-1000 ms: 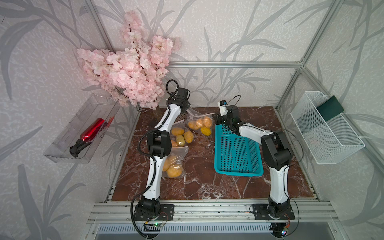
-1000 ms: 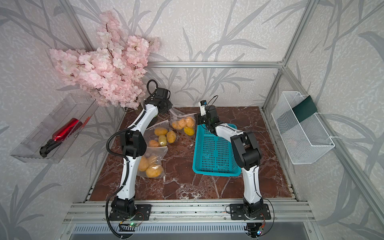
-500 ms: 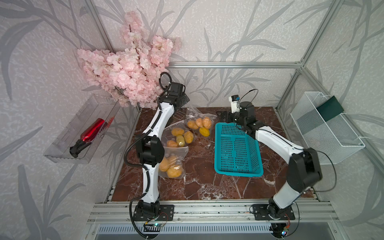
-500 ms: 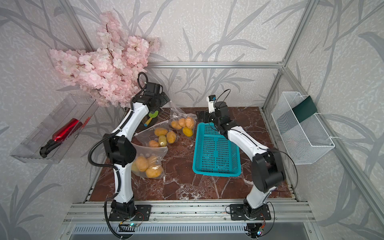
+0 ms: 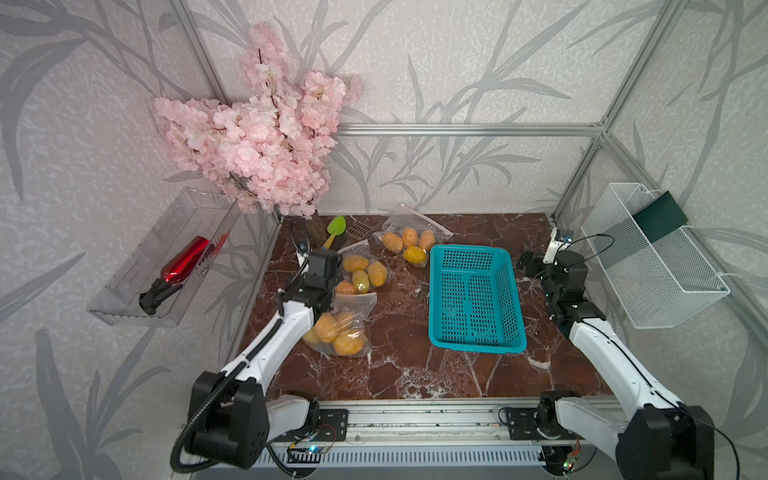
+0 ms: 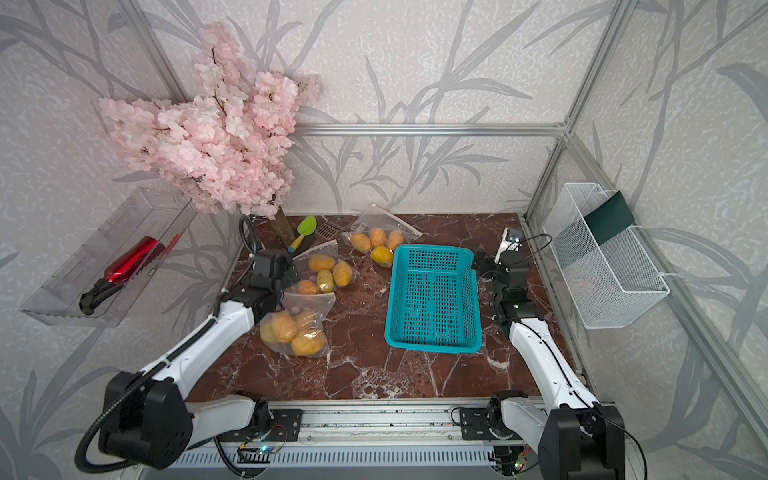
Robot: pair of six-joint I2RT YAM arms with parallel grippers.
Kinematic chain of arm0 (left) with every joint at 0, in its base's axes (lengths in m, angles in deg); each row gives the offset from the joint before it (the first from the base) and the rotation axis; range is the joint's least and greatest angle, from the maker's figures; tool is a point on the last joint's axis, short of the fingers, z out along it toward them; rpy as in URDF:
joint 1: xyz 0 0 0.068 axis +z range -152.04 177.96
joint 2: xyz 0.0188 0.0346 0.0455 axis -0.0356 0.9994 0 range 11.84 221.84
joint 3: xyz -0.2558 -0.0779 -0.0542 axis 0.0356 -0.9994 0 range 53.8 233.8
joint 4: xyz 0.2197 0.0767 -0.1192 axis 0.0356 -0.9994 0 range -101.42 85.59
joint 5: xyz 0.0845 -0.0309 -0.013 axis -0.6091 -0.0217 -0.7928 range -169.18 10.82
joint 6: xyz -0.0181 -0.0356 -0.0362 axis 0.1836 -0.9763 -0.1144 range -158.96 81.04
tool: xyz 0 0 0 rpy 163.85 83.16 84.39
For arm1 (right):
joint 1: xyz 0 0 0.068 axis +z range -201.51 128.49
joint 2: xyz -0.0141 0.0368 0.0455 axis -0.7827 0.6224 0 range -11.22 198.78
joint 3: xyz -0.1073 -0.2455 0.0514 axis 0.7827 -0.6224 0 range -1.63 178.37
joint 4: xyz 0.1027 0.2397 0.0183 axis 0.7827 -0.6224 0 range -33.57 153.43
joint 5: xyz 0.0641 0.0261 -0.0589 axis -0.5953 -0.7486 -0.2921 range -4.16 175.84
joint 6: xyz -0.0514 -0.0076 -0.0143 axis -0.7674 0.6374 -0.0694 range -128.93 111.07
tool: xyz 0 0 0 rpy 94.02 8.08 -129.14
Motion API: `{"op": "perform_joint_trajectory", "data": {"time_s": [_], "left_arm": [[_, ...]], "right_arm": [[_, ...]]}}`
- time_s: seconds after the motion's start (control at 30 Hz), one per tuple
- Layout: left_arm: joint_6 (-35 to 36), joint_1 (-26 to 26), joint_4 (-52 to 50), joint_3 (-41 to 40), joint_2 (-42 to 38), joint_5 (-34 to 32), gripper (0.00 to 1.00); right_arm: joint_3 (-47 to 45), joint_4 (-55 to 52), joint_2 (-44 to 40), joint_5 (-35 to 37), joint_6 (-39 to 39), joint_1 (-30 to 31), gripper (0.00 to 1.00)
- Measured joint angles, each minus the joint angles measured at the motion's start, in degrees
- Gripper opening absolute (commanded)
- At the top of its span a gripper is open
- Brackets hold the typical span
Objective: Put the potatoes into a zipper bag and zip it
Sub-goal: Reset both arms
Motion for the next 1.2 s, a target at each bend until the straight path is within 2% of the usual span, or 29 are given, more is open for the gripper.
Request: {"op": "perform_joint_trajectory", "data": {"time_s": [0.1,0.23,0.37,0.6,0.87,0.97,1.1,1.2], "left_arm": [[3.9,0.0,7.0,-9.1,-4.0,-6.9,1.0],[6.8,0.1,14.4,-13.7,-4.4,-12.2,1.0],[7.0,0.1,20.9,-13.6,0.0,-15.0,1.0],[8.2,0.6,31.1,-13.6,11.5,-17.4,1.0],[15.0,1.1,42.3,-13.6,15.3,-13.6,1.0],[17.5,2.9,51.5,-15.5,18.1,-8.7,0.99],[18.2,6.8,52.4,-15.9,18.4,-0.1,0.99],[18.2,8.2,52.6,-15.8,18.4,3.7,0.99]], "right_arm": [[-4.7,0.7,2.9,4.9,-0.3,-0.1,0.99],[-9.3,4.7,4.7,7.9,-0.5,-0.1,0.99],[-11.7,14.0,8.3,9.3,0.8,-0.2,0.99],[-12.0,26.3,15.0,5.6,1.5,-0.2,0.99],[-13.8,36.4,18.3,-1.5,-2.7,0.4,0.99],[-15.5,39.2,19.4,-4.3,-5.1,1.5,0.99],[-17.5,49.8,23.2,-10.4,-8.5,1.9,0.99],[-18.8,52.1,23.6,-10.5,-9.1,2.1,0.99]]}}
